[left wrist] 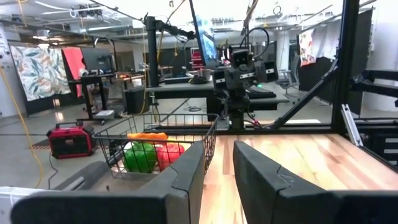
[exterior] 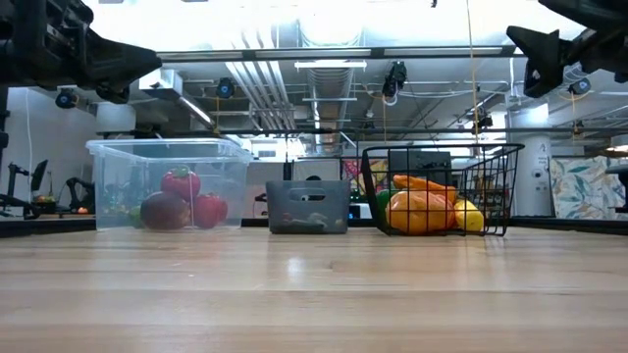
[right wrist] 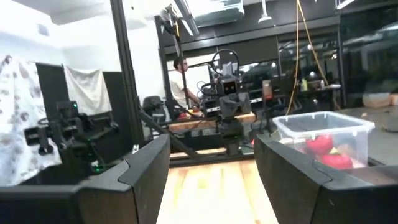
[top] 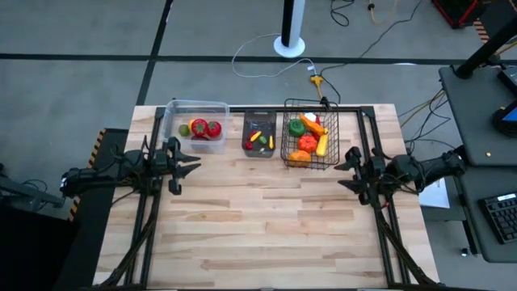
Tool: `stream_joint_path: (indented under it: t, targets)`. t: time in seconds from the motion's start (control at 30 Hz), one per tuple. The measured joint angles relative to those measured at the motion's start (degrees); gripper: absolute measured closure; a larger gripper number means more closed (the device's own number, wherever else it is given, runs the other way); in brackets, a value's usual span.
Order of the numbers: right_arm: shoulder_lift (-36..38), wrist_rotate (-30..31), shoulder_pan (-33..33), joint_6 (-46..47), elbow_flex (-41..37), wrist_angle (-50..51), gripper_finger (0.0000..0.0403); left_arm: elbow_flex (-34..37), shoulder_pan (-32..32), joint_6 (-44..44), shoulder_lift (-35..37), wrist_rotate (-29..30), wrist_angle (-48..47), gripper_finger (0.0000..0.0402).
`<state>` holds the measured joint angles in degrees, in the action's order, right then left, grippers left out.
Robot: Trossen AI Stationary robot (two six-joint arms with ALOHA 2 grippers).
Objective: Sort produce into baskets
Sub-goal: Return to Home Position
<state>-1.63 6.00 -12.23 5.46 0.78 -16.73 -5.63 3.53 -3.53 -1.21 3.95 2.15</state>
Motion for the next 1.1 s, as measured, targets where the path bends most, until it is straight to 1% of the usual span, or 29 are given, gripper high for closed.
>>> stream_joint_path:
  t: [0.1,1.1]
  targets:
    - [0.0,0.0,0.0,2.3,0.0,0.0,0.0179,0.0,0.0,0.0,0.0,0.0,-0.1,0.0333]
    - [0.0,0.0,0.0,2.1,0.0,0.0,0.0179,0.0,0.0,0.0,-0.3,0.0,-0.1,0.0333]
